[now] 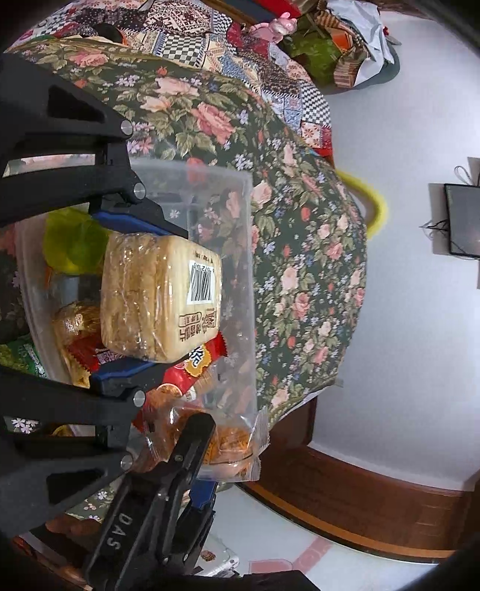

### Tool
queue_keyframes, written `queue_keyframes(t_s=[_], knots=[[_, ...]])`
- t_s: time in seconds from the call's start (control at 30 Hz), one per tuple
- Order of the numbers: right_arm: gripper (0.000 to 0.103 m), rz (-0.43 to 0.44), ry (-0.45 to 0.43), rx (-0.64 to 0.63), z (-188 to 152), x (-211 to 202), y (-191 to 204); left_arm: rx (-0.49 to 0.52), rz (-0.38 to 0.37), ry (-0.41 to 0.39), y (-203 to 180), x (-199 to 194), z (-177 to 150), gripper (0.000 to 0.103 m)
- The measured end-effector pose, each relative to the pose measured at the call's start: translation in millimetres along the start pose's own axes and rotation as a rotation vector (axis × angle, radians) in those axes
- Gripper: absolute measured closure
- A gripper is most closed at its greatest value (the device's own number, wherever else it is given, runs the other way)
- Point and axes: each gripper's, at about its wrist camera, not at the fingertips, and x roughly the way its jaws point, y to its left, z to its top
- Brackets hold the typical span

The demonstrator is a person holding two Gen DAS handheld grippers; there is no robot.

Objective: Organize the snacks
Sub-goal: 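Drop the biscuit pack into the box while the right tool drops the pastry bag in, then grasp the blue-white snack bag with the left tool while the right grasps a wrapped pastry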

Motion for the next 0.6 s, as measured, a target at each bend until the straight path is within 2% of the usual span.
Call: queue_keyframes(t_s=[0.17, 0.43, 0.53, 0.6], knots=[[0.051, -0.024, 0.014, -0.029, -4, 0, 5, -0.01, -0.001, -0.011, 1, -4, -1, 0.048], [0.033, -0.032, -0.042, -0.048, -5, -32, 9, 0.004, -0.023, -0.052, -1, -41, 1, 0.047], [0.032, -0.028, -0.071, -0.055, -8, -49, 11, 0.011, -0.033, -0.064, 0, -58, -2, 0.043], [0.032, -0.021, -0.08, -0.055, -11, -58, 12, 0.019, -0.032, -0.068, 0, -67, -7, 0.036]])
